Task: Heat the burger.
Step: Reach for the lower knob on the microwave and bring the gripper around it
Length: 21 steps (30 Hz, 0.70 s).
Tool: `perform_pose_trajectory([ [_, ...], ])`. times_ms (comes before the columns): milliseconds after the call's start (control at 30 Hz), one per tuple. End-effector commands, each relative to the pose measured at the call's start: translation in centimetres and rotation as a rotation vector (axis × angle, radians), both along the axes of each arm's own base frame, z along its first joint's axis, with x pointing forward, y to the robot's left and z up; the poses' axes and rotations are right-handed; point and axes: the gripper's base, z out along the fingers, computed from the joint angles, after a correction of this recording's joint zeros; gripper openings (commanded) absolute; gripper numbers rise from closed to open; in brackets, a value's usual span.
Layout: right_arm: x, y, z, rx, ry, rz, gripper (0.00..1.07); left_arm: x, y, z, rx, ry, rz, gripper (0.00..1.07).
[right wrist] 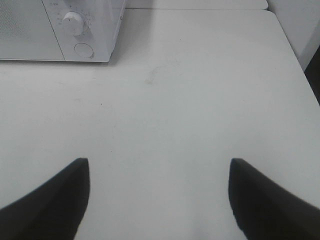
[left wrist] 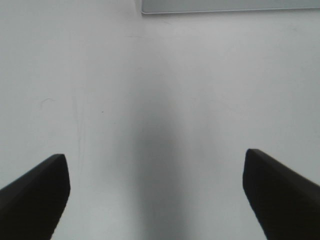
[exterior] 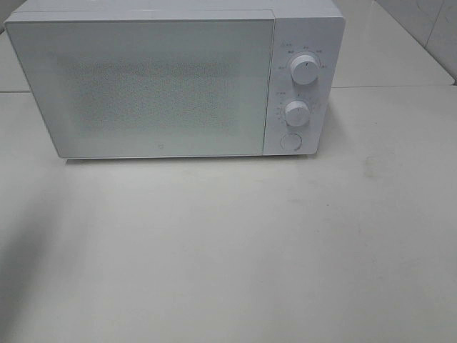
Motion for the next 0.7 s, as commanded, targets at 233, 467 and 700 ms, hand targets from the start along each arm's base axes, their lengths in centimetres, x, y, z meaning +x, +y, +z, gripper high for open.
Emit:
perform_pose_trajectory([
  [233,-0.4,0.0,-0.1,-0.007,-0.024,-0.001,0.74,-5.1,0.9,1.5,0.042,-0.037,0.071,0.87],
  [467,-0.4,0.0,-0.1,-0.007,-0.024,-0.001,0.74,-10.0,1.1,0.5,0.025,-0.099,0.109,0.87],
  [700,-0.4,0.0,-0.1,-0.007,-0.024,-0.001,0.74,-13.5,1.4,0.2,0.042,-0.144,0.105,0.87],
])
